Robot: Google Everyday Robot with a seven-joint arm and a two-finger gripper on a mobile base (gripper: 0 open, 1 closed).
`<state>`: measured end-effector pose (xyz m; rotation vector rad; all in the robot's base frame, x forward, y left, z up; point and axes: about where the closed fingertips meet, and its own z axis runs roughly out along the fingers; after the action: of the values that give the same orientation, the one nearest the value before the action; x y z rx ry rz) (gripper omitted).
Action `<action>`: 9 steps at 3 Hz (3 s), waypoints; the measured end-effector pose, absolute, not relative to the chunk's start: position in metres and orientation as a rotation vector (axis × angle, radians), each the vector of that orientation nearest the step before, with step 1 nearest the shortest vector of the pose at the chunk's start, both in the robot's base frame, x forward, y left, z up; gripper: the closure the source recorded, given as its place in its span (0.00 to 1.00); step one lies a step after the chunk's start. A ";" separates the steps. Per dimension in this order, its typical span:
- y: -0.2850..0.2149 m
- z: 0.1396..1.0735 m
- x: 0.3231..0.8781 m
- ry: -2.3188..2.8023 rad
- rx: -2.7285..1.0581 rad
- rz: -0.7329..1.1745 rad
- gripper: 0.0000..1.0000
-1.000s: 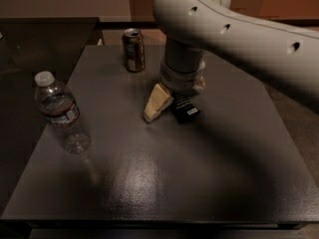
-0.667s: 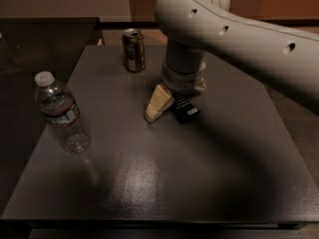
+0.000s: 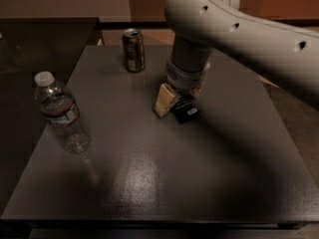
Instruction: Pick rxbar chocolate
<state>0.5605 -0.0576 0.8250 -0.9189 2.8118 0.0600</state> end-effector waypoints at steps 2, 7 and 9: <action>-0.058 0.835 0.560 2.810 -0.918 0.069 0.87; -0.092 0.967 0.533 2.404 -1.003 0.273 1.00; -0.095 0.990 0.528 2.303 -1.089 0.299 1.00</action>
Offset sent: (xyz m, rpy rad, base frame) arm -0.0038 -0.0069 0.0204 0.1323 -0.0204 0.0073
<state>0.5280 -0.0953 0.9899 -1.0889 2.3032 0.2991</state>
